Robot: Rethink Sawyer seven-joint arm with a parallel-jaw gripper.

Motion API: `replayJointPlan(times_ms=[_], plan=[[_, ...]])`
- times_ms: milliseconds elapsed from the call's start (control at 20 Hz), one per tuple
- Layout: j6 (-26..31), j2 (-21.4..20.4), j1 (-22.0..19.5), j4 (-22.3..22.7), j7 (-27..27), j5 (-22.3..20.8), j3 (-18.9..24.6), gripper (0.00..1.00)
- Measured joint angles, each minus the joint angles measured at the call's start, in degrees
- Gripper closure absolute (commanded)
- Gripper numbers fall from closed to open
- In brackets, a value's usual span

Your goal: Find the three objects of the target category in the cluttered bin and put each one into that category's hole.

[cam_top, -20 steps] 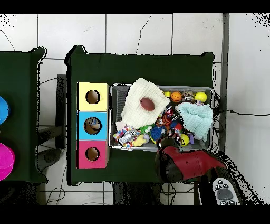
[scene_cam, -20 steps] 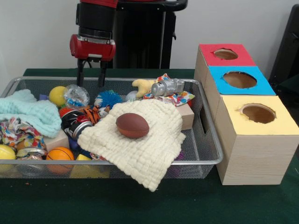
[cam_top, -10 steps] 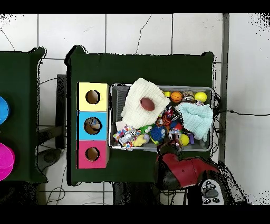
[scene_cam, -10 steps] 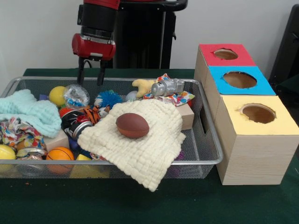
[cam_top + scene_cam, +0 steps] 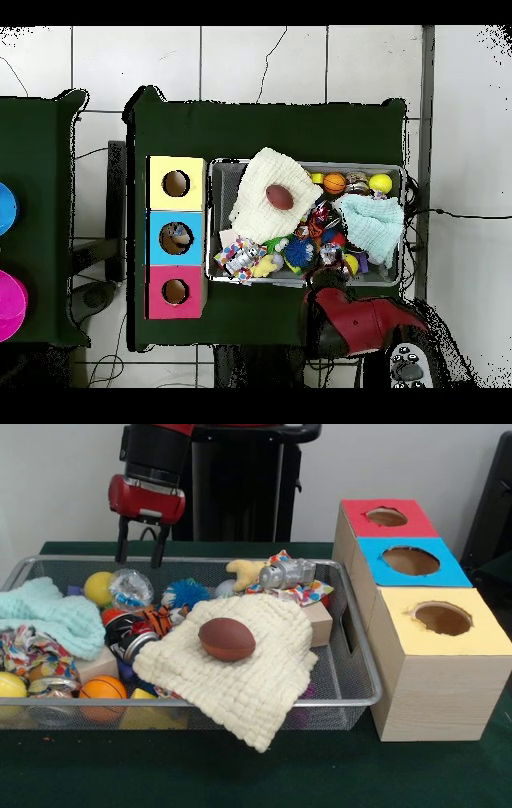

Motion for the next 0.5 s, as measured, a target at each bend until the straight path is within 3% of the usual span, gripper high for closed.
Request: replayJointPlan(times_ms=[250, 500], plan=[[-0.2, 0.4, 0.7, -1.7, 0.0, 0.0, -0.6, 0.0], [-3.8, 3.8, 2.7, -4.1, 0.0, 1.6, -3.7, 0.0]])
